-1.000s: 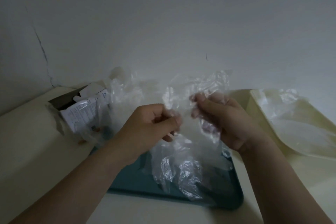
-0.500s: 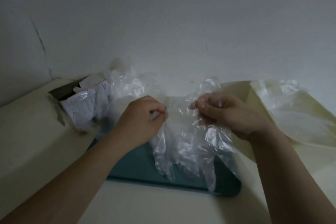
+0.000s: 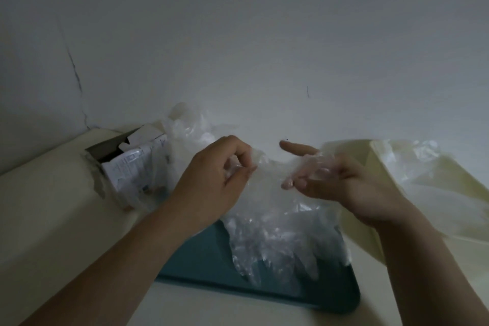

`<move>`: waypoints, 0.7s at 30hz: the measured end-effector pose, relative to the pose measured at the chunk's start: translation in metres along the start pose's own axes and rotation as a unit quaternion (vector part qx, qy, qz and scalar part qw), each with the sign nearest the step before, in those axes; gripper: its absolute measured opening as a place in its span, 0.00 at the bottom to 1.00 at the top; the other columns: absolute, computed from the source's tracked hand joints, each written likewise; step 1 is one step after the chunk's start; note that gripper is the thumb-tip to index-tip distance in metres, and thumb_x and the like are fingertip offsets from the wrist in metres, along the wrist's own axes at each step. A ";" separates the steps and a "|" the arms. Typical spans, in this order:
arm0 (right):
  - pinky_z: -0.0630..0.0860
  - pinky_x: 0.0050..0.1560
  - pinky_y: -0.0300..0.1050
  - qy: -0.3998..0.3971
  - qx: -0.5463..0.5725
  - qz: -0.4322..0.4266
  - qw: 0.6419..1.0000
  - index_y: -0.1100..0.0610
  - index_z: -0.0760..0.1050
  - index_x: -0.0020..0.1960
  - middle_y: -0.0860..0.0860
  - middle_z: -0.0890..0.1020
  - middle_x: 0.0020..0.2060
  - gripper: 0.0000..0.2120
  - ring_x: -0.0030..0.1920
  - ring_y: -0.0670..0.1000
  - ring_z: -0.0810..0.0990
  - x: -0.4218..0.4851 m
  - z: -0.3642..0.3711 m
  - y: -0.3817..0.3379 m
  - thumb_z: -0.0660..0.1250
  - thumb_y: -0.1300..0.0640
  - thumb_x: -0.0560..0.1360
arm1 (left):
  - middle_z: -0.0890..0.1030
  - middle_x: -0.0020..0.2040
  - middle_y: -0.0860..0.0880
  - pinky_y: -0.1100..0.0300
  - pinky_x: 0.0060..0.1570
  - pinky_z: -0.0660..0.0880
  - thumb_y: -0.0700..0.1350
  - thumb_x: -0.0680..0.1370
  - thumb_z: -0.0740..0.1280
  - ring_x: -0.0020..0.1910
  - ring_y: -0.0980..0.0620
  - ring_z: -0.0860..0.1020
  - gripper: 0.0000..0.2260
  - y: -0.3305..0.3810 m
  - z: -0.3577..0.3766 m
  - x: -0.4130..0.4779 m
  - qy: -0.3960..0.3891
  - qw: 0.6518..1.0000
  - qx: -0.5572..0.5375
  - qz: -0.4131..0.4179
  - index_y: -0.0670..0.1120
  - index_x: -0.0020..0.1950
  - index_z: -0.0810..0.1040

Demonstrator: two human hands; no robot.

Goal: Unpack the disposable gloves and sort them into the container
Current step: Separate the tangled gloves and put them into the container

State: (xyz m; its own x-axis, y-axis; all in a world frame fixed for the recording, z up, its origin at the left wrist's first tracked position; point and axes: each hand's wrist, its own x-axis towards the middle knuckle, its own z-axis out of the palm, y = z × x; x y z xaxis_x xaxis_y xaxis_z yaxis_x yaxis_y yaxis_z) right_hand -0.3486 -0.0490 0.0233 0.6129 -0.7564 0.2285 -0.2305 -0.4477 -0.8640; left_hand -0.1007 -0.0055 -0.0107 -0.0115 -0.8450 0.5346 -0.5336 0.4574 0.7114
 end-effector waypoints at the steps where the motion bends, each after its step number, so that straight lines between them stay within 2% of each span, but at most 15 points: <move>1: 0.71 0.72 0.61 -0.007 0.021 0.007 1.000 0.51 0.88 0.46 0.41 0.80 0.67 0.05 0.73 0.42 0.73 0.000 0.003 0.000 0.73 0.55 0.75 | 0.82 0.53 0.57 0.56 0.53 0.81 0.43 0.80 0.73 0.54 0.51 0.81 0.09 0.003 0.001 0.000 0.000 1.000 -0.020 0.006 0.54 0.46 0.76; 2: 0.74 0.70 0.58 -0.013 0.050 0.012 0.999 0.51 0.88 0.46 0.43 0.84 0.62 0.04 0.69 0.44 0.77 0.001 0.005 0.002 0.74 0.57 0.75 | 0.82 0.52 0.58 0.62 0.52 0.79 0.40 0.79 0.74 0.54 0.51 0.81 0.09 0.006 0.000 -0.001 0.004 0.999 -0.040 0.016 0.52 0.45 0.77; 3: 0.77 0.67 0.56 -0.019 0.078 0.015 0.997 0.52 0.88 0.45 0.47 0.86 0.56 0.05 0.63 0.47 0.81 0.001 0.008 0.004 0.74 0.59 0.75 | 0.83 0.52 0.57 0.64 0.52 0.78 0.38 0.78 0.75 0.54 0.50 0.81 0.09 0.009 0.001 -0.001 0.012 0.998 -0.058 0.029 0.50 0.45 0.78; 5: 0.79 0.61 0.52 -0.028 0.115 0.029 0.993 0.53 0.88 0.45 0.54 0.88 0.48 0.07 0.54 0.53 0.85 0.002 0.011 0.011 0.74 0.63 0.74 | 0.83 0.49 0.54 0.60 0.53 0.79 0.36 0.75 0.77 0.52 0.47 0.82 0.10 0.009 0.000 -0.001 0.020 0.996 -0.076 0.051 0.49 0.45 0.81; 6: 0.79 0.60 0.51 -0.031 0.126 0.038 0.991 0.55 0.88 0.45 0.56 0.87 0.47 0.06 0.53 0.55 0.85 0.003 0.011 0.015 0.74 0.64 0.73 | 0.83 0.48 0.53 0.57 0.53 0.80 0.36 0.74 0.78 0.51 0.46 0.82 0.10 0.009 0.000 0.000 0.015 0.996 -0.076 0.052 0.49 0.46 0.83; 8: 0.79 0.58 0.50 -0.036 0.157 0.040 0.986 0.57 0.88 0.45 0.57 0.87 0.47 0.07 0.52 0.56 0.85 0.004 0.012 0.019 0.72 0.65 0.72 | 0.83 0.50 0.55 0.59 0.54 0.80 0.36 0.73 0.80 0.51 0.49 0.82 0.12 0.007 -0.002 0.001 -0.011 0.997 -0.061 0.043 0.50 0.50 0.85; 10: 0.79 0.57 0.50 -0.034 0.191 0.035 0.980 0.58 0.88 0.45 0.57 0.87 0.45 0.06 0.51 0.57 0.85 0.005 0.014 0.019 0.73 0.65 0.71 | 0.83 0.53 0.56 0.61 0.56 0.79 0.36 0.72 0.80 0.55 0.51 0.82 0.16 0.004 -0.003 0.001 -0.050 0.997 -0.054 0.038 0.50 0.55 0.86; 13: 0.80 0.56 0.50 -0.027 0.200 0.028 0.979 0.63 0.86 0.46 0.61 0.86 0.45 0.05 0.50 0.59 0.85 0.006 0.016 0.017 0.74 0.64 0.70 | 0.81 0.59 0.57 0.58 0.61 0.78 0.38 0.72 0.81 0.61 0.49 0.80 0.21 0.003 -0.003 0.001 -0.088 0.994 -0.057 0.031 0.51 0.62 0.84; 15: 0.80 0.56 0.51 -0.015 0.173 0.034 0.984 0.65 0.86 0.46 0.62 0.86 0.44 0.06 0.49 0.60 0.85 0.007 0.016 0.020 0.74 0.65 0.70 | 0.82 0.59 0.55 0.58 0.61 0.79 0.38 0.71 0.81 0.59 0.48 0.81 0.21 0.004 -0.005 0.002 -0.069 0.993 -0.089 0.019 0.51 0.62 0.84; 18: 0.79 0.54 0.47 -0.002 0.129 0.046 0.991 0.65 0.86 0.45 0.61 0.87 0.43 0.03 0.48 0.57 0.86 0.006 0.013 0.020 0.74 0.67 0.71 | 0.85 0.54 0.50 0.59 0.54 0.81 0.35 0.72 0.80 0.52 0.49 0.85 0.21 0.009 -0.013 0.003 -0.022 0.980 -0.188 -0.055 0.53 0.61 0.84; 21: 0.80 0.53 0.44 0.001 0.102 0.046 0.994 0.63 0.86 0.45 0.59 0.88 0.44 0.06 0.49 0.56 0.87 0.006 0.012 0.020 0.71 0.70 0.75 | 0.86 0.55 0.52 0.62 0.51 0.81 0.33 0.73 0.78 0.55 0.51 0.86 0.23 0.011 -0.012 0.009 0.061 0.947 -0.287 -0.130 0.52 0.63 0.82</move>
State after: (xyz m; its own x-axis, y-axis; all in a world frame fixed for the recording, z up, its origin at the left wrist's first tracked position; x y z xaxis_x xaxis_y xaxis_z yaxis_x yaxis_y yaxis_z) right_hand -0.3403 -0.0561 0.0020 0.5947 -0.7909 0.1444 -0.1283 -0.2707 -0.9541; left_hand -0.0962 -0.0044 0.0070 0.1734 -0.9275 0.3311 0.0428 0.3430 0.9384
